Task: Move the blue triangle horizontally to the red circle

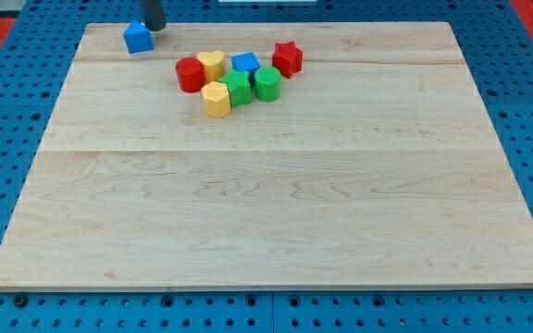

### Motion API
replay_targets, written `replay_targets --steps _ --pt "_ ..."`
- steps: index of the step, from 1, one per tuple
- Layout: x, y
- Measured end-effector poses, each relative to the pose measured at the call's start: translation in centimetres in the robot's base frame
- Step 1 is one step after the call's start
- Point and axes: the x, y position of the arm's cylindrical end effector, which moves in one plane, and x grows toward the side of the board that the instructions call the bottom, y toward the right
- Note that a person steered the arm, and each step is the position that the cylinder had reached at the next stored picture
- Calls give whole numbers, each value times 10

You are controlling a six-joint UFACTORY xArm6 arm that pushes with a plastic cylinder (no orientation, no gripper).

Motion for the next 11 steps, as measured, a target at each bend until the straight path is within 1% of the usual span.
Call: replay_targets --steps 1,3,4,5,6,7,8,9,11 --pt "1 3" --pt "-1 -28" --pt "-1 -29" --pt "12 -36" --pt "50 -44" --pt "65 -34" --pt "60 -9" --pt "84 -33" --pt "67 -46"
